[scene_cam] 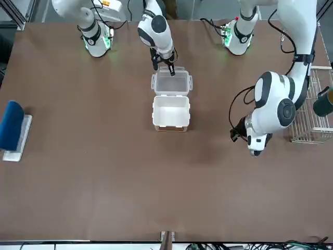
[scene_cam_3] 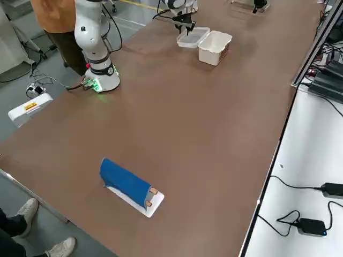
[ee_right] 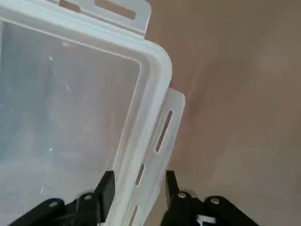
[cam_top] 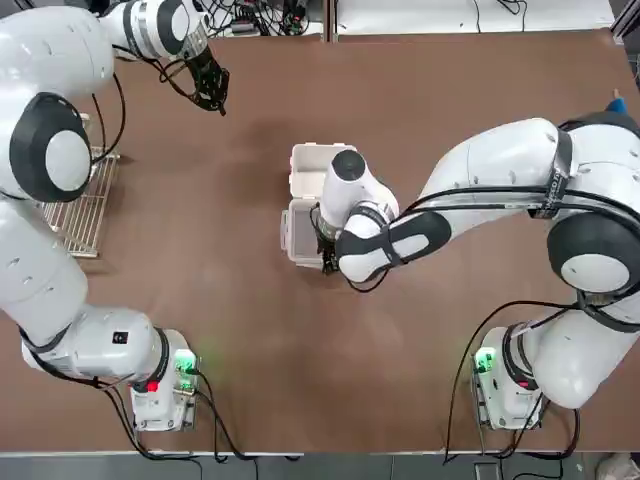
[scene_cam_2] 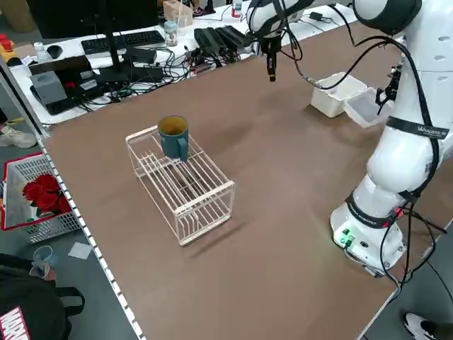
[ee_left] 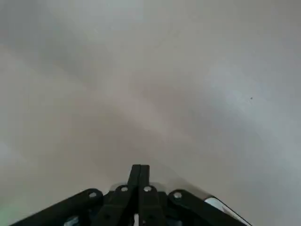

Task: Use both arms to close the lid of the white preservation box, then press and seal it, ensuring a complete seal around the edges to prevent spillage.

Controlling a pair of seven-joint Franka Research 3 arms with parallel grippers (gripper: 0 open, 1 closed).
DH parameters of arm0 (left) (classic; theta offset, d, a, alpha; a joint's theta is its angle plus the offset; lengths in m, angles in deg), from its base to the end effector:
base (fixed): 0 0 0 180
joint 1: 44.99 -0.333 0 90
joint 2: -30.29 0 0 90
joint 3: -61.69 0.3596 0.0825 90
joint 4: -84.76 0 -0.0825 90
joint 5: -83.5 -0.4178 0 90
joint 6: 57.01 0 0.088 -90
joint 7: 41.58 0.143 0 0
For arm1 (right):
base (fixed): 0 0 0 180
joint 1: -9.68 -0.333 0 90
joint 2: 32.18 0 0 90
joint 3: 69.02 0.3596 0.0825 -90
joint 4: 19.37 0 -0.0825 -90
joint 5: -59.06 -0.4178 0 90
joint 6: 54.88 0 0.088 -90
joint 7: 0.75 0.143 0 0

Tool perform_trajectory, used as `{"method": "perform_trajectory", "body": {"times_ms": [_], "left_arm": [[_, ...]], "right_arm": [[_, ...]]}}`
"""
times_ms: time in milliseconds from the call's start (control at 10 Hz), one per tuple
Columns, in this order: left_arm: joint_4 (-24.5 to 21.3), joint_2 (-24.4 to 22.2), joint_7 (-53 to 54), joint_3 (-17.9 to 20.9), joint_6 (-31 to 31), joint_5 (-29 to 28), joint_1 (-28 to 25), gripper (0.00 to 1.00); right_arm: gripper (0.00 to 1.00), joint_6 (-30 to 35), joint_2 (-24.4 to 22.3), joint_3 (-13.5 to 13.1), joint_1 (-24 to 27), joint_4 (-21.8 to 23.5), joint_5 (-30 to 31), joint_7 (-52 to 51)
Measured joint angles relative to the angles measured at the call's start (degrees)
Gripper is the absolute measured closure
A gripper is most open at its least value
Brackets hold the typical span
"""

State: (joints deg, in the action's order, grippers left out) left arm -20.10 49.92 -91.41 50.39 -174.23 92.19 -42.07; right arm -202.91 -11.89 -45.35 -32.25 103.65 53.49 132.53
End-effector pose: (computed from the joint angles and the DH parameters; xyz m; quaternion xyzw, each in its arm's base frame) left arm 0.6378 -0.1679 0.3282 0.9320 0.3436 -0.1037 0.0510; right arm 0.2571 0.5646 0.2387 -0.7937 0.5982 0.1043 0.0365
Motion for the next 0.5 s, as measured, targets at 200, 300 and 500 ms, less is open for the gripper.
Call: {"method": "perform_trajectory", "body": {"times_ms": [200,300,500], "left_arm": [[0.00,0.00,0.01,0.01,0.03,0.00,-0.02,0.99],[0.00,0.00,0.04,0.01,0.06,0.00,-0.03,0.99],[0.00,-0.01,0.10,0.01,0.12,0.00,-0.03,0.99]], "right_arm": [[0.57,0.00,0.09,0.00,-0.29,0.21,0.03,0.01],[0.61,-0.22,0.10,-0.11,-0.29,0.49,0.07,0.04],[0.74,-0.43,0.12,-0.17,-0.30,0.67,0.11,0.04]]}}
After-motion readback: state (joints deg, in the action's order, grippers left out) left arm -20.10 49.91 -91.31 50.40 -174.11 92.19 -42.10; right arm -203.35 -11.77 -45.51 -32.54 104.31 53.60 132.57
